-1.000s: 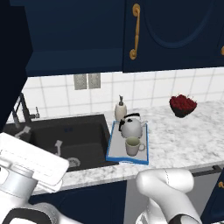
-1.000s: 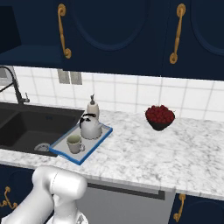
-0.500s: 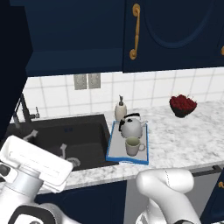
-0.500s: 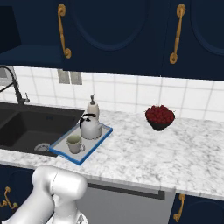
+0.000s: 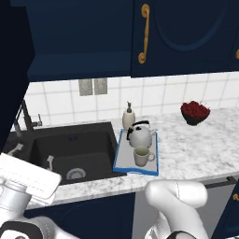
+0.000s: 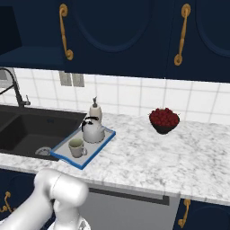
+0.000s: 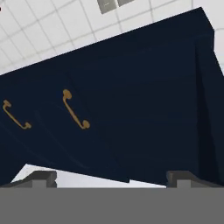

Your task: Pick the kettle from the counter and place it on the tray. Then pick the mug from the cabinet and place it on the tray. Then close the cabinet doors.

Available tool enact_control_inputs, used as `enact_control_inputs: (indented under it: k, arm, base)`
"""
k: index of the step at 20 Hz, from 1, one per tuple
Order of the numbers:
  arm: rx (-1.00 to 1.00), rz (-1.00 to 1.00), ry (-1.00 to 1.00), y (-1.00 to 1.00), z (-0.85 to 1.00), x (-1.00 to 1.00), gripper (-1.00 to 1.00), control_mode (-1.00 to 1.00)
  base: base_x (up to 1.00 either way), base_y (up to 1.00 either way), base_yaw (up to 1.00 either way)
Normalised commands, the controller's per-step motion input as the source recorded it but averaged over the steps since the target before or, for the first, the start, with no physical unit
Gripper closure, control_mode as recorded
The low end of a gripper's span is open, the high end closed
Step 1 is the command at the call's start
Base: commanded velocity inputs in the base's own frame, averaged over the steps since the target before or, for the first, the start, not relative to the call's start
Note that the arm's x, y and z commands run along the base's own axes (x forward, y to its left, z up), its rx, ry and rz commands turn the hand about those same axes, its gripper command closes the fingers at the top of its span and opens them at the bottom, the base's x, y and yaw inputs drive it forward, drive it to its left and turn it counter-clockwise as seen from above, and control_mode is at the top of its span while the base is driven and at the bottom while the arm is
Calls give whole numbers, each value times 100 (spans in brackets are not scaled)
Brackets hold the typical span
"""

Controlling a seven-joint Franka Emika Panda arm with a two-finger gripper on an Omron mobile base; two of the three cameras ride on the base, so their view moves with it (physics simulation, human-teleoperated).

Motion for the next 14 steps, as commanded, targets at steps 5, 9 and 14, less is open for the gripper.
enact_control_inputs:
  k: [5,9,14]
  arm:
    - [0,-22,0,94,2,-26,-100,-100]
    - [0,-21,0,65,22,-31,-100,-100]
    - [0,-18,-4,10,54,-28,-100,-100]
  base:
    - [0,0,0]
    - [0,0,0]
    - [0,0,0]
